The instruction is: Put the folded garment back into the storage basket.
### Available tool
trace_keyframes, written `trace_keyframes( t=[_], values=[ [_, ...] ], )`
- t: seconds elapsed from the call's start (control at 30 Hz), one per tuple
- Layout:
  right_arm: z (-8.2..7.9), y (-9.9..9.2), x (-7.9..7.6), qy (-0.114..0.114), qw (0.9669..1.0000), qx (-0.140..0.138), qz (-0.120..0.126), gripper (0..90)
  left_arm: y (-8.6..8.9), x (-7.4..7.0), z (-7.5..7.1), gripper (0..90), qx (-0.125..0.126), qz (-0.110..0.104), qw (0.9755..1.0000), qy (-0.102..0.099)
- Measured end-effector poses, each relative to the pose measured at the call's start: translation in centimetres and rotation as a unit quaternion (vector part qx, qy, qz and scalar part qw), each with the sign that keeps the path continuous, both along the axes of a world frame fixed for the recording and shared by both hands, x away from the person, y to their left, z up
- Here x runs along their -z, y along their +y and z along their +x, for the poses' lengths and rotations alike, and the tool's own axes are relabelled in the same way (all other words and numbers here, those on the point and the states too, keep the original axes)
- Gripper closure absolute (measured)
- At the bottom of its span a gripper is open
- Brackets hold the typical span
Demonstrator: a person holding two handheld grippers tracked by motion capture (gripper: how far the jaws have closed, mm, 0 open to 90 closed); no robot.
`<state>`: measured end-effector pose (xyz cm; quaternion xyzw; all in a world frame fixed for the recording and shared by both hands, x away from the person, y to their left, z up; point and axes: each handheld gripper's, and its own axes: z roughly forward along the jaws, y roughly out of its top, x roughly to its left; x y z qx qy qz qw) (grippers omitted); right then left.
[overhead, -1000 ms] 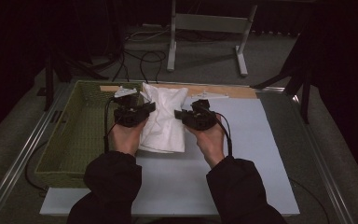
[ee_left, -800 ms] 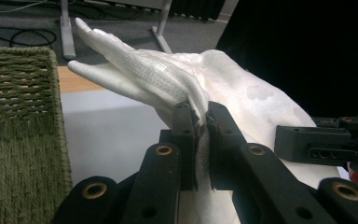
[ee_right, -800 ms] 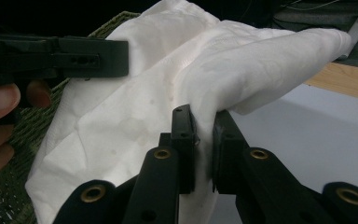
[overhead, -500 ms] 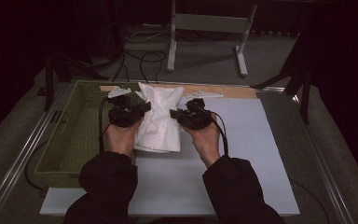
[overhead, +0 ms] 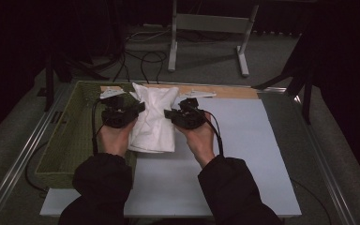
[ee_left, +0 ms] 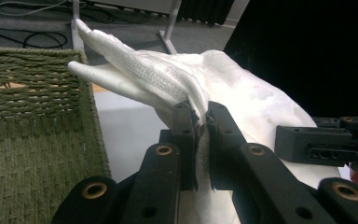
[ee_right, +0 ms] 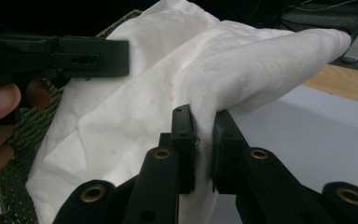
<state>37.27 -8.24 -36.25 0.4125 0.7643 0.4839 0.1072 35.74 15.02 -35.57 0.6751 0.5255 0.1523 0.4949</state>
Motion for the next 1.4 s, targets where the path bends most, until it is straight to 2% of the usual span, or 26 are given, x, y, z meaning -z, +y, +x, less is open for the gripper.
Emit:
trace_keyframes(
  t=[1.4],
  values=[
    [0.4, 4.1, 0.2, -0.003, 0.9999, -0.015, -0.006, 81.5, 3.9, 0.2, -0.4, 83.6, -0.008, 0.008, 0.9999, -0.013]
  ],
)
